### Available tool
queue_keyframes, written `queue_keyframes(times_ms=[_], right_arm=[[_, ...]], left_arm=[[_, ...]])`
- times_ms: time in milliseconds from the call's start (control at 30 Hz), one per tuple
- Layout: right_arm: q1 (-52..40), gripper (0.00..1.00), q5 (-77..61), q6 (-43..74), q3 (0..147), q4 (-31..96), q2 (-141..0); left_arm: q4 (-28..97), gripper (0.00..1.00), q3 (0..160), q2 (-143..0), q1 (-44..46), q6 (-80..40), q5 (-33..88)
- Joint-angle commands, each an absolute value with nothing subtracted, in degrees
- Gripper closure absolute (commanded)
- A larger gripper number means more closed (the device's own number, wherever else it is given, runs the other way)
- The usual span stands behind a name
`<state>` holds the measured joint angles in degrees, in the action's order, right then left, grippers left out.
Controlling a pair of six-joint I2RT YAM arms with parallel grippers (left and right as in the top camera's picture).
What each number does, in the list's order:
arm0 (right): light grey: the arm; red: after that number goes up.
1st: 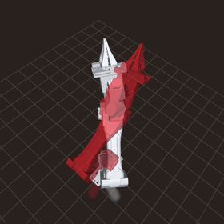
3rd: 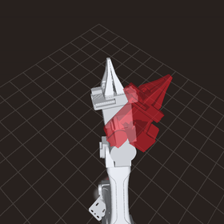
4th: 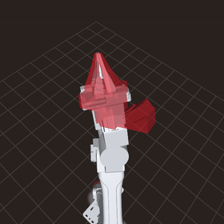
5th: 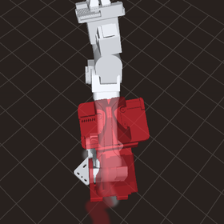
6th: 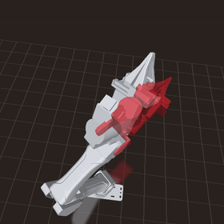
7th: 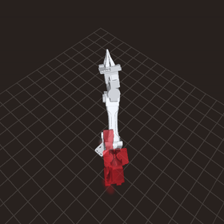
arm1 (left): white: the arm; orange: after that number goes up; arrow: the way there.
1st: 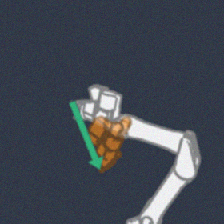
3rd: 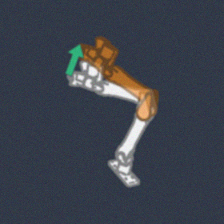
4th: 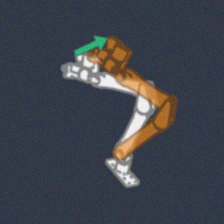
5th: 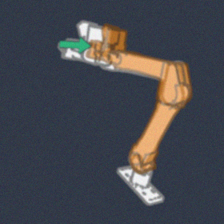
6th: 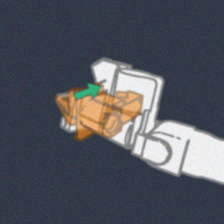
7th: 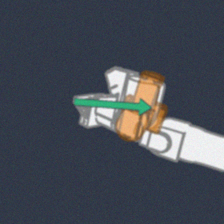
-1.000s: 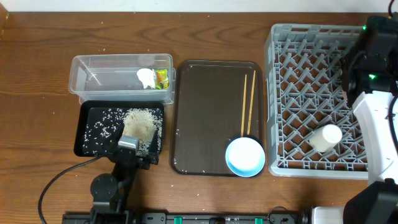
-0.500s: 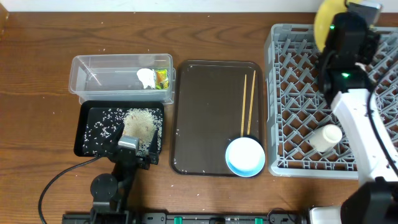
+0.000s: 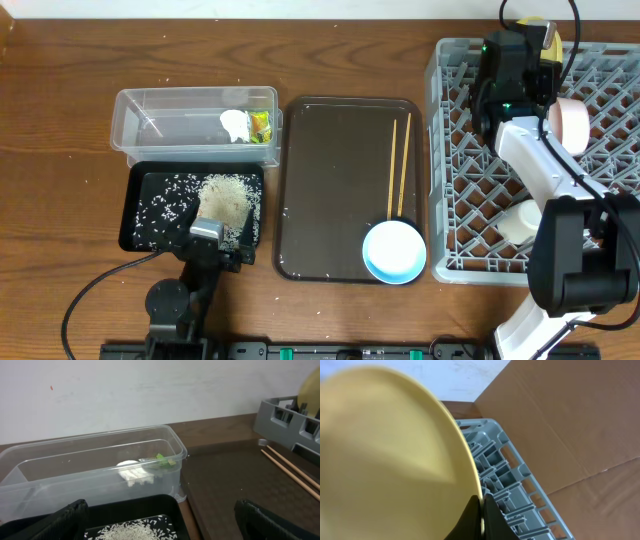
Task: Sort waste into correct bins and load items into the dishwasher rack
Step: 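Lift the yellow plate and stand it upright in the rack, then grasp the rim of the light-blue bowl with the right gripper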
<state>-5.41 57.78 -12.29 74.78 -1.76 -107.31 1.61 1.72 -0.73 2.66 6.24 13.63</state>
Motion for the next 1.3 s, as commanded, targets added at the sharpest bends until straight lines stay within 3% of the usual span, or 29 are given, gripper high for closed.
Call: queue_keyframes(times_ms=[0, 33, 100, 233, 533, 633, 733, 833, 1067, 1267], right_arm=[[-7.88, 0.76, 59.13, -14.66, 75.11, -1.34, -106.72], [-8.86, 0.60, 59.13, -15.25, 75.11, -1.21, -106.61], [-10.72, 0.50, 59.13, -15.75, 75.11, -0.08, -106.10], [-16.40, 0.45, 55.79, -15.00, 75.11, 6.04, -103.55], [-25.45, 0.38, 5.76, 3.05, 75.11, 36.67, -97.14], [-25.47, 0.41, -8.45, 5.08, 74.81, 45.36, -97.73], [-25.67, 0.50, -11.57, 3.42, 73.67, 52.42, -97.97], [-26.81, 0.51, -13.02, -2.15, 72.07, 58.83, -97.97], [-30.74, 0.49, -7.07, -6.74, 68.20, 61.34, -97.97], [-31.57, 0.57, 3.95, -6.74, 62.33, 53.69, -98.06]], left_arm=[[2.63, 0.05, 0.23, -0.38, 2.31, 6.79, 14.79], [2.63, 0.05, 0.23, -0.38, 2.31, 6.81, 14.79], [2.63, 0.05, 0.23, -0.38, 2.31, 6.81, 14.79], [2.63, 0.05, 0.23, -0.38, 2.31, 6.81, 14.79], [2.63, 0.05, 0.23, -0.38, 2.31, 6.81, 14.79], [2.63, 0.05, 0.23, -0.38, 2.31, 6.81, 14.79], [2.63, 0.05, 0.23, -0.38, 2.31, 6.81, 14.79], [2.63, 0.05, 0.23, -0.38, 2.31, 6.79, 14.79], [2.63, 0.05, 0.23, -0.38, 2.31, 6.81, 14.79], [2.63, 0.05, 0.23, -0.38, 2.31, 6.81, 14.79]])
